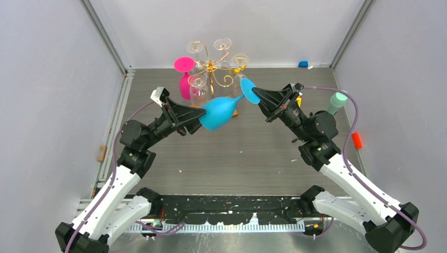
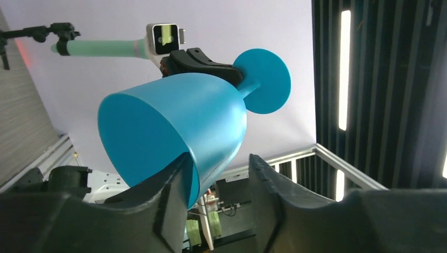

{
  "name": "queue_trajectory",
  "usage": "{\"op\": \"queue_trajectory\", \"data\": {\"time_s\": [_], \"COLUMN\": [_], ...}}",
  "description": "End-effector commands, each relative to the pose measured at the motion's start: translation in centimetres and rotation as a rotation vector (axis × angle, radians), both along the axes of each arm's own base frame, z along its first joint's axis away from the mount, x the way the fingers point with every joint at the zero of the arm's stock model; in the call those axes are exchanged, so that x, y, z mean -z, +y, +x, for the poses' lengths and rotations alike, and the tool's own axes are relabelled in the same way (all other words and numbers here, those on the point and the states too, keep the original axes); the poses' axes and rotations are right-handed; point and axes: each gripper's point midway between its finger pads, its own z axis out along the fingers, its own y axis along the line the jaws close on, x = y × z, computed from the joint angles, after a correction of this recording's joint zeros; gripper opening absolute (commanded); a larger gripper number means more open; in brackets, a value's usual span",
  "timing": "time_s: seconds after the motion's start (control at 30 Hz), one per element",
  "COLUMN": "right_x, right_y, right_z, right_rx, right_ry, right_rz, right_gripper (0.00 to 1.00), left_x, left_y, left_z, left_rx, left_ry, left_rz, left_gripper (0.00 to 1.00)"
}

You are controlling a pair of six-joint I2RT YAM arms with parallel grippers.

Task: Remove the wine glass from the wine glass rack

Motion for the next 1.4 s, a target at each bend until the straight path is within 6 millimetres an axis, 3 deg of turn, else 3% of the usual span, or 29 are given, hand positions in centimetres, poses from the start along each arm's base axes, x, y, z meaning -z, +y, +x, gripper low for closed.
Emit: {"op": "queue_trajectory", "data": {"time_s": [0.0, 0.1, 0.2, 0.27, 0.33, 0.47, 0.5, 0.63, 0.8, 0.97, 1.07, 1.2, 1.37], "right_x": [-1.2, -1.9, -2.8, -3.4, -3.9, -4.1, -4.2, -3.3, -2.3, -1.0, -0.2, 1.3, 3.8], "right_y": [0.2, 0.3, 0.7, 0.9, 0.9, 0.6, 0.5, 0.3, -1.0, -3.6, -5.4, -7.3, -7.9], "right_z": [-0.5, -0.7, -1.5, -2.0, -2.4, -2.6, -2.6, -2.0, -1.5, -0.4, 0.1, 0.9, 1.3], "right_rx": [-0.035, -0.046, -0.064, -0.044, -0.016, 0.038, 0.043, 0.096, 0.193, 0.346, 0.418, 0.495, 0.472], "right_ry": [-0.013, -0.033, -0.082, -0.142, -0.171, -0.199, -0.194, -0.210, -0.234, -0.231, -0.208, -0.199, -0.218], "right_rz": [0.022, 0.013, -0.019, -0.084, -0.159, -0.280, -0.305, -0.416, -0.590, -0.780, -0.884, -1.037, -1.219], "right_gripper": [0.00, 0.00, 0.00, 0.01, 0.08, 0.36, 0.50, 0.77, 0.83, 0.83, 0.83, 0.81, 0.76], "left_x": [-5.9, -6.4, -6.8, -7.2, -7.6, -9.0, -9.4, -10.9, -11.0, -9.0, -6.5, -2.1, 3.5], "left_y": [0.9, 0.8, 0.8, 1.1, 1.6, 2.1, 2.2, 2.7, 3.2, 4.3, 5.3, 7.8, 11.3], "left_z": [-2.5, -2.6, -2.8, -2.9, -2.9, -3.3, -3.4, -3.9, -4.1, -3.3, -2.7, -1.6, -1.9], "left_rx": [0.034, 0.040, 0.038, 0.015, -0.027, -0.079, -0.084, -0.136, -0.228, -0.349, -0.406, -0.485, -0.501], "left_ry": [-0.178, -0.199, -0.229, -0.256, -0.287, -0.369, -0.388, -0.474, -0.539, -0.542, -0.506, -0.440, -0.358], "left_rz": [-0.140, -0.137, -0.131, -0.138, -0.147, -0.147, -0.147, -0.138, 0.000, 0.226, 0.400, 0.686, 1.012], "left_gripper": [0.38, 0.25, 0.02, 0.00, 0.00, 0.00, 0.00, 0.00, 0.00, 0.00, 0.00, 0.00, 0.00]}}
